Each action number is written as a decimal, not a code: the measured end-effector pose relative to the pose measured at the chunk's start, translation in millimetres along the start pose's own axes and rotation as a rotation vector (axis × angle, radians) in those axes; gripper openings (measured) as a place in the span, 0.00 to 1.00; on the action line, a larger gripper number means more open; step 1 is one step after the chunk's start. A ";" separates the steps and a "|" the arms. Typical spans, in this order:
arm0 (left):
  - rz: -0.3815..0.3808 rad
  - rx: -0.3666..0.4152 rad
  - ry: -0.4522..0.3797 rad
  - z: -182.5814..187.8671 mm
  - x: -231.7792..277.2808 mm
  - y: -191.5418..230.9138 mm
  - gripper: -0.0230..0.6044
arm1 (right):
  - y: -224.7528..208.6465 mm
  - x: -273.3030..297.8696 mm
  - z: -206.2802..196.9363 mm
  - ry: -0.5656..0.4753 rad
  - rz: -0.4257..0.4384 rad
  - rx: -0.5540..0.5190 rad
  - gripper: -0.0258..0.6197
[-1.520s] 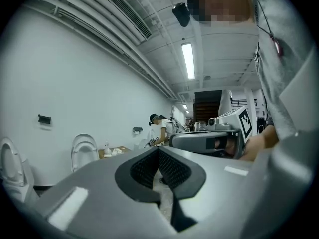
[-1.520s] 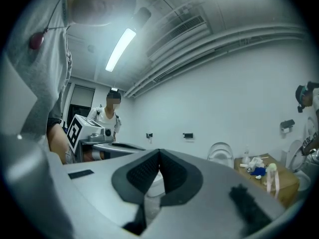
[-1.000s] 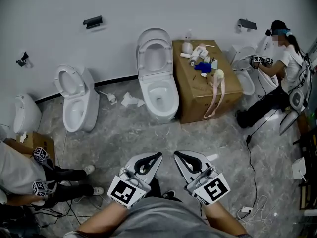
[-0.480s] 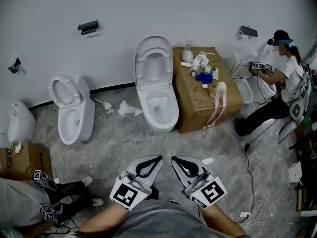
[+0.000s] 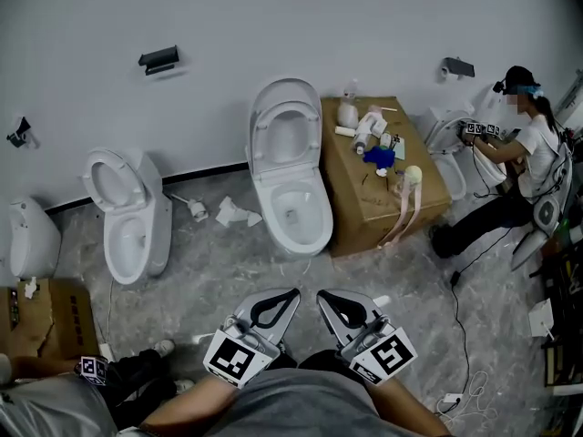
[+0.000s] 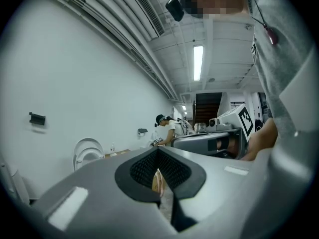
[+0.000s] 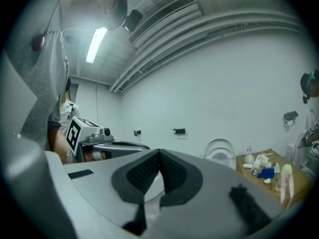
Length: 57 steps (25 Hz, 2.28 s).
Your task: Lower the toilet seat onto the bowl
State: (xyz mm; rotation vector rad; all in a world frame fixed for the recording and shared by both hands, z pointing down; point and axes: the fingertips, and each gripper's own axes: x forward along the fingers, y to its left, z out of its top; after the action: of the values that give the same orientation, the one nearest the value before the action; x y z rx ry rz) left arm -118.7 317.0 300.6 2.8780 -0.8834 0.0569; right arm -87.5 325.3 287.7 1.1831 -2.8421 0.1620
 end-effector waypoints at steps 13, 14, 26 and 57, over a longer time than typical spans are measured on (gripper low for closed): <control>0.023 0.012 0.000 4.8 50.7 60.0 0.05 | -58.7 47.2 -1.4 0.011 0.008 -0.014 0.05; 0.032 0.010 -0.003 6.7 56.3 65.3 0.05 | -65.5 51.1 0.0 0.010 0.014 -0.017 0.05; 0.132 0.007 -0.013 25.9 143.9 122.9 0.05 | -161.8 94.7 17.0 0.019 0.129 -0.045 0.05; 0.282 0.021 0.002 20.8 267.5 228.8 0.05 | -318.8 172.1 13.4 0.042 0.232 -0.050 0.05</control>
State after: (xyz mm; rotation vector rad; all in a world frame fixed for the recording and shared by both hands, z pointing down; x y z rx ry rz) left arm -25.6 -22.1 325.8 2.7488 -1.2889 0.0976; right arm 17.5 -20.6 314.3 0.8287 -2.9199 0.1227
